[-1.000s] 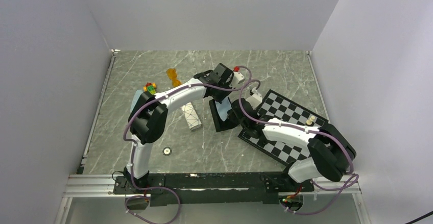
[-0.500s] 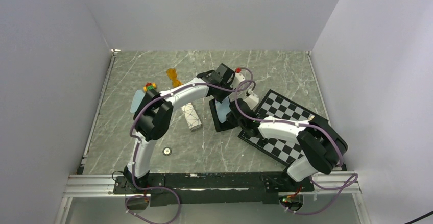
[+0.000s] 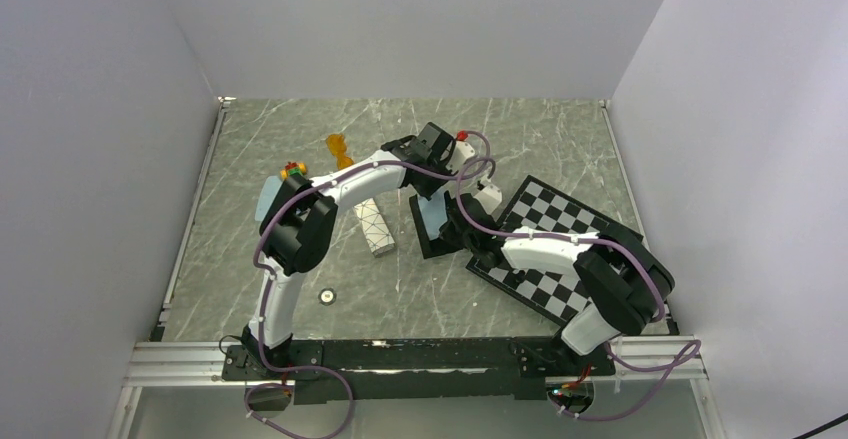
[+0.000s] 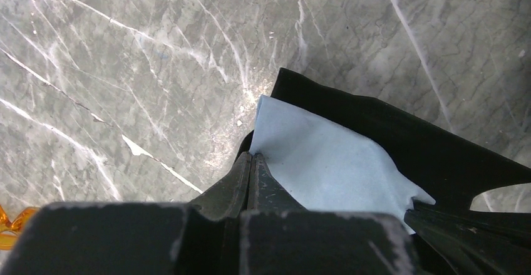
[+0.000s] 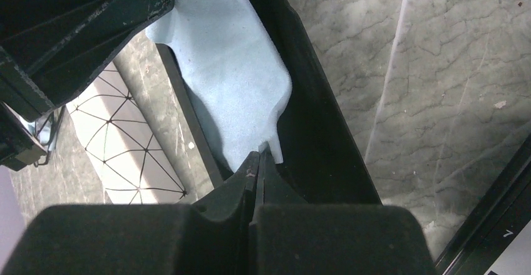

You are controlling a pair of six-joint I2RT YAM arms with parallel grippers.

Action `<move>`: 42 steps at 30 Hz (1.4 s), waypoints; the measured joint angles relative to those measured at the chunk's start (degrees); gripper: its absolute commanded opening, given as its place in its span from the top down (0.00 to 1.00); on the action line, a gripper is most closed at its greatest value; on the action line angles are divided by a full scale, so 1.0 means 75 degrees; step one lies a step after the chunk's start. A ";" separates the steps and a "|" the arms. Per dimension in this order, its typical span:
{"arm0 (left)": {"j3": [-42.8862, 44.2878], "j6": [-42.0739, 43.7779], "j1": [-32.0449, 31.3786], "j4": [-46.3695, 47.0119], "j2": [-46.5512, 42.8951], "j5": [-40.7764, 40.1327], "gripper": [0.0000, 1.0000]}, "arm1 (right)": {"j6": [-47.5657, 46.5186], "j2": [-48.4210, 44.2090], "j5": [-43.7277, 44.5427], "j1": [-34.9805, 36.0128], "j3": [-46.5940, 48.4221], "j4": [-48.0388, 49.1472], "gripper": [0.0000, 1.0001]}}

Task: Organize the sunglasses

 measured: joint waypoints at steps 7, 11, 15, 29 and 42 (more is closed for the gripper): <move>-0.0012 -0.0023 0.0003 -0.0044 0.0000 0.0146 1.00 | 0.0000 0.0000 -0.0006 0.0000 0.0000 -0.0003 1.00; -0.0023 -0.0058 0.0003 -0.0087 0.0003 0.0178 1.00 | 0.0000 0.0000 -0.0017 0.0000 0.0000 -0.0006 1.00; -0.0032 -0.0093 0.0003 -0.0122 0.0032 0.0195 1.00 | 0.0000 0.0000 -0.0079 0.0000 0.0000 -0.0009 1.00; -0.0038 -0.0204 0.0012 -0.0149 0.0227 0.0154 1.00 | -0.0038 0.0000 -0.0274 0.0000 0.0000 -0.0012 1.00; -0.0038 -0.0230 0.0073 -0.0204 0.0227 -0.0291 1.00 | -0.0020 0.0000 -0.0595 0.0000 0.0000 -0.0012 1.00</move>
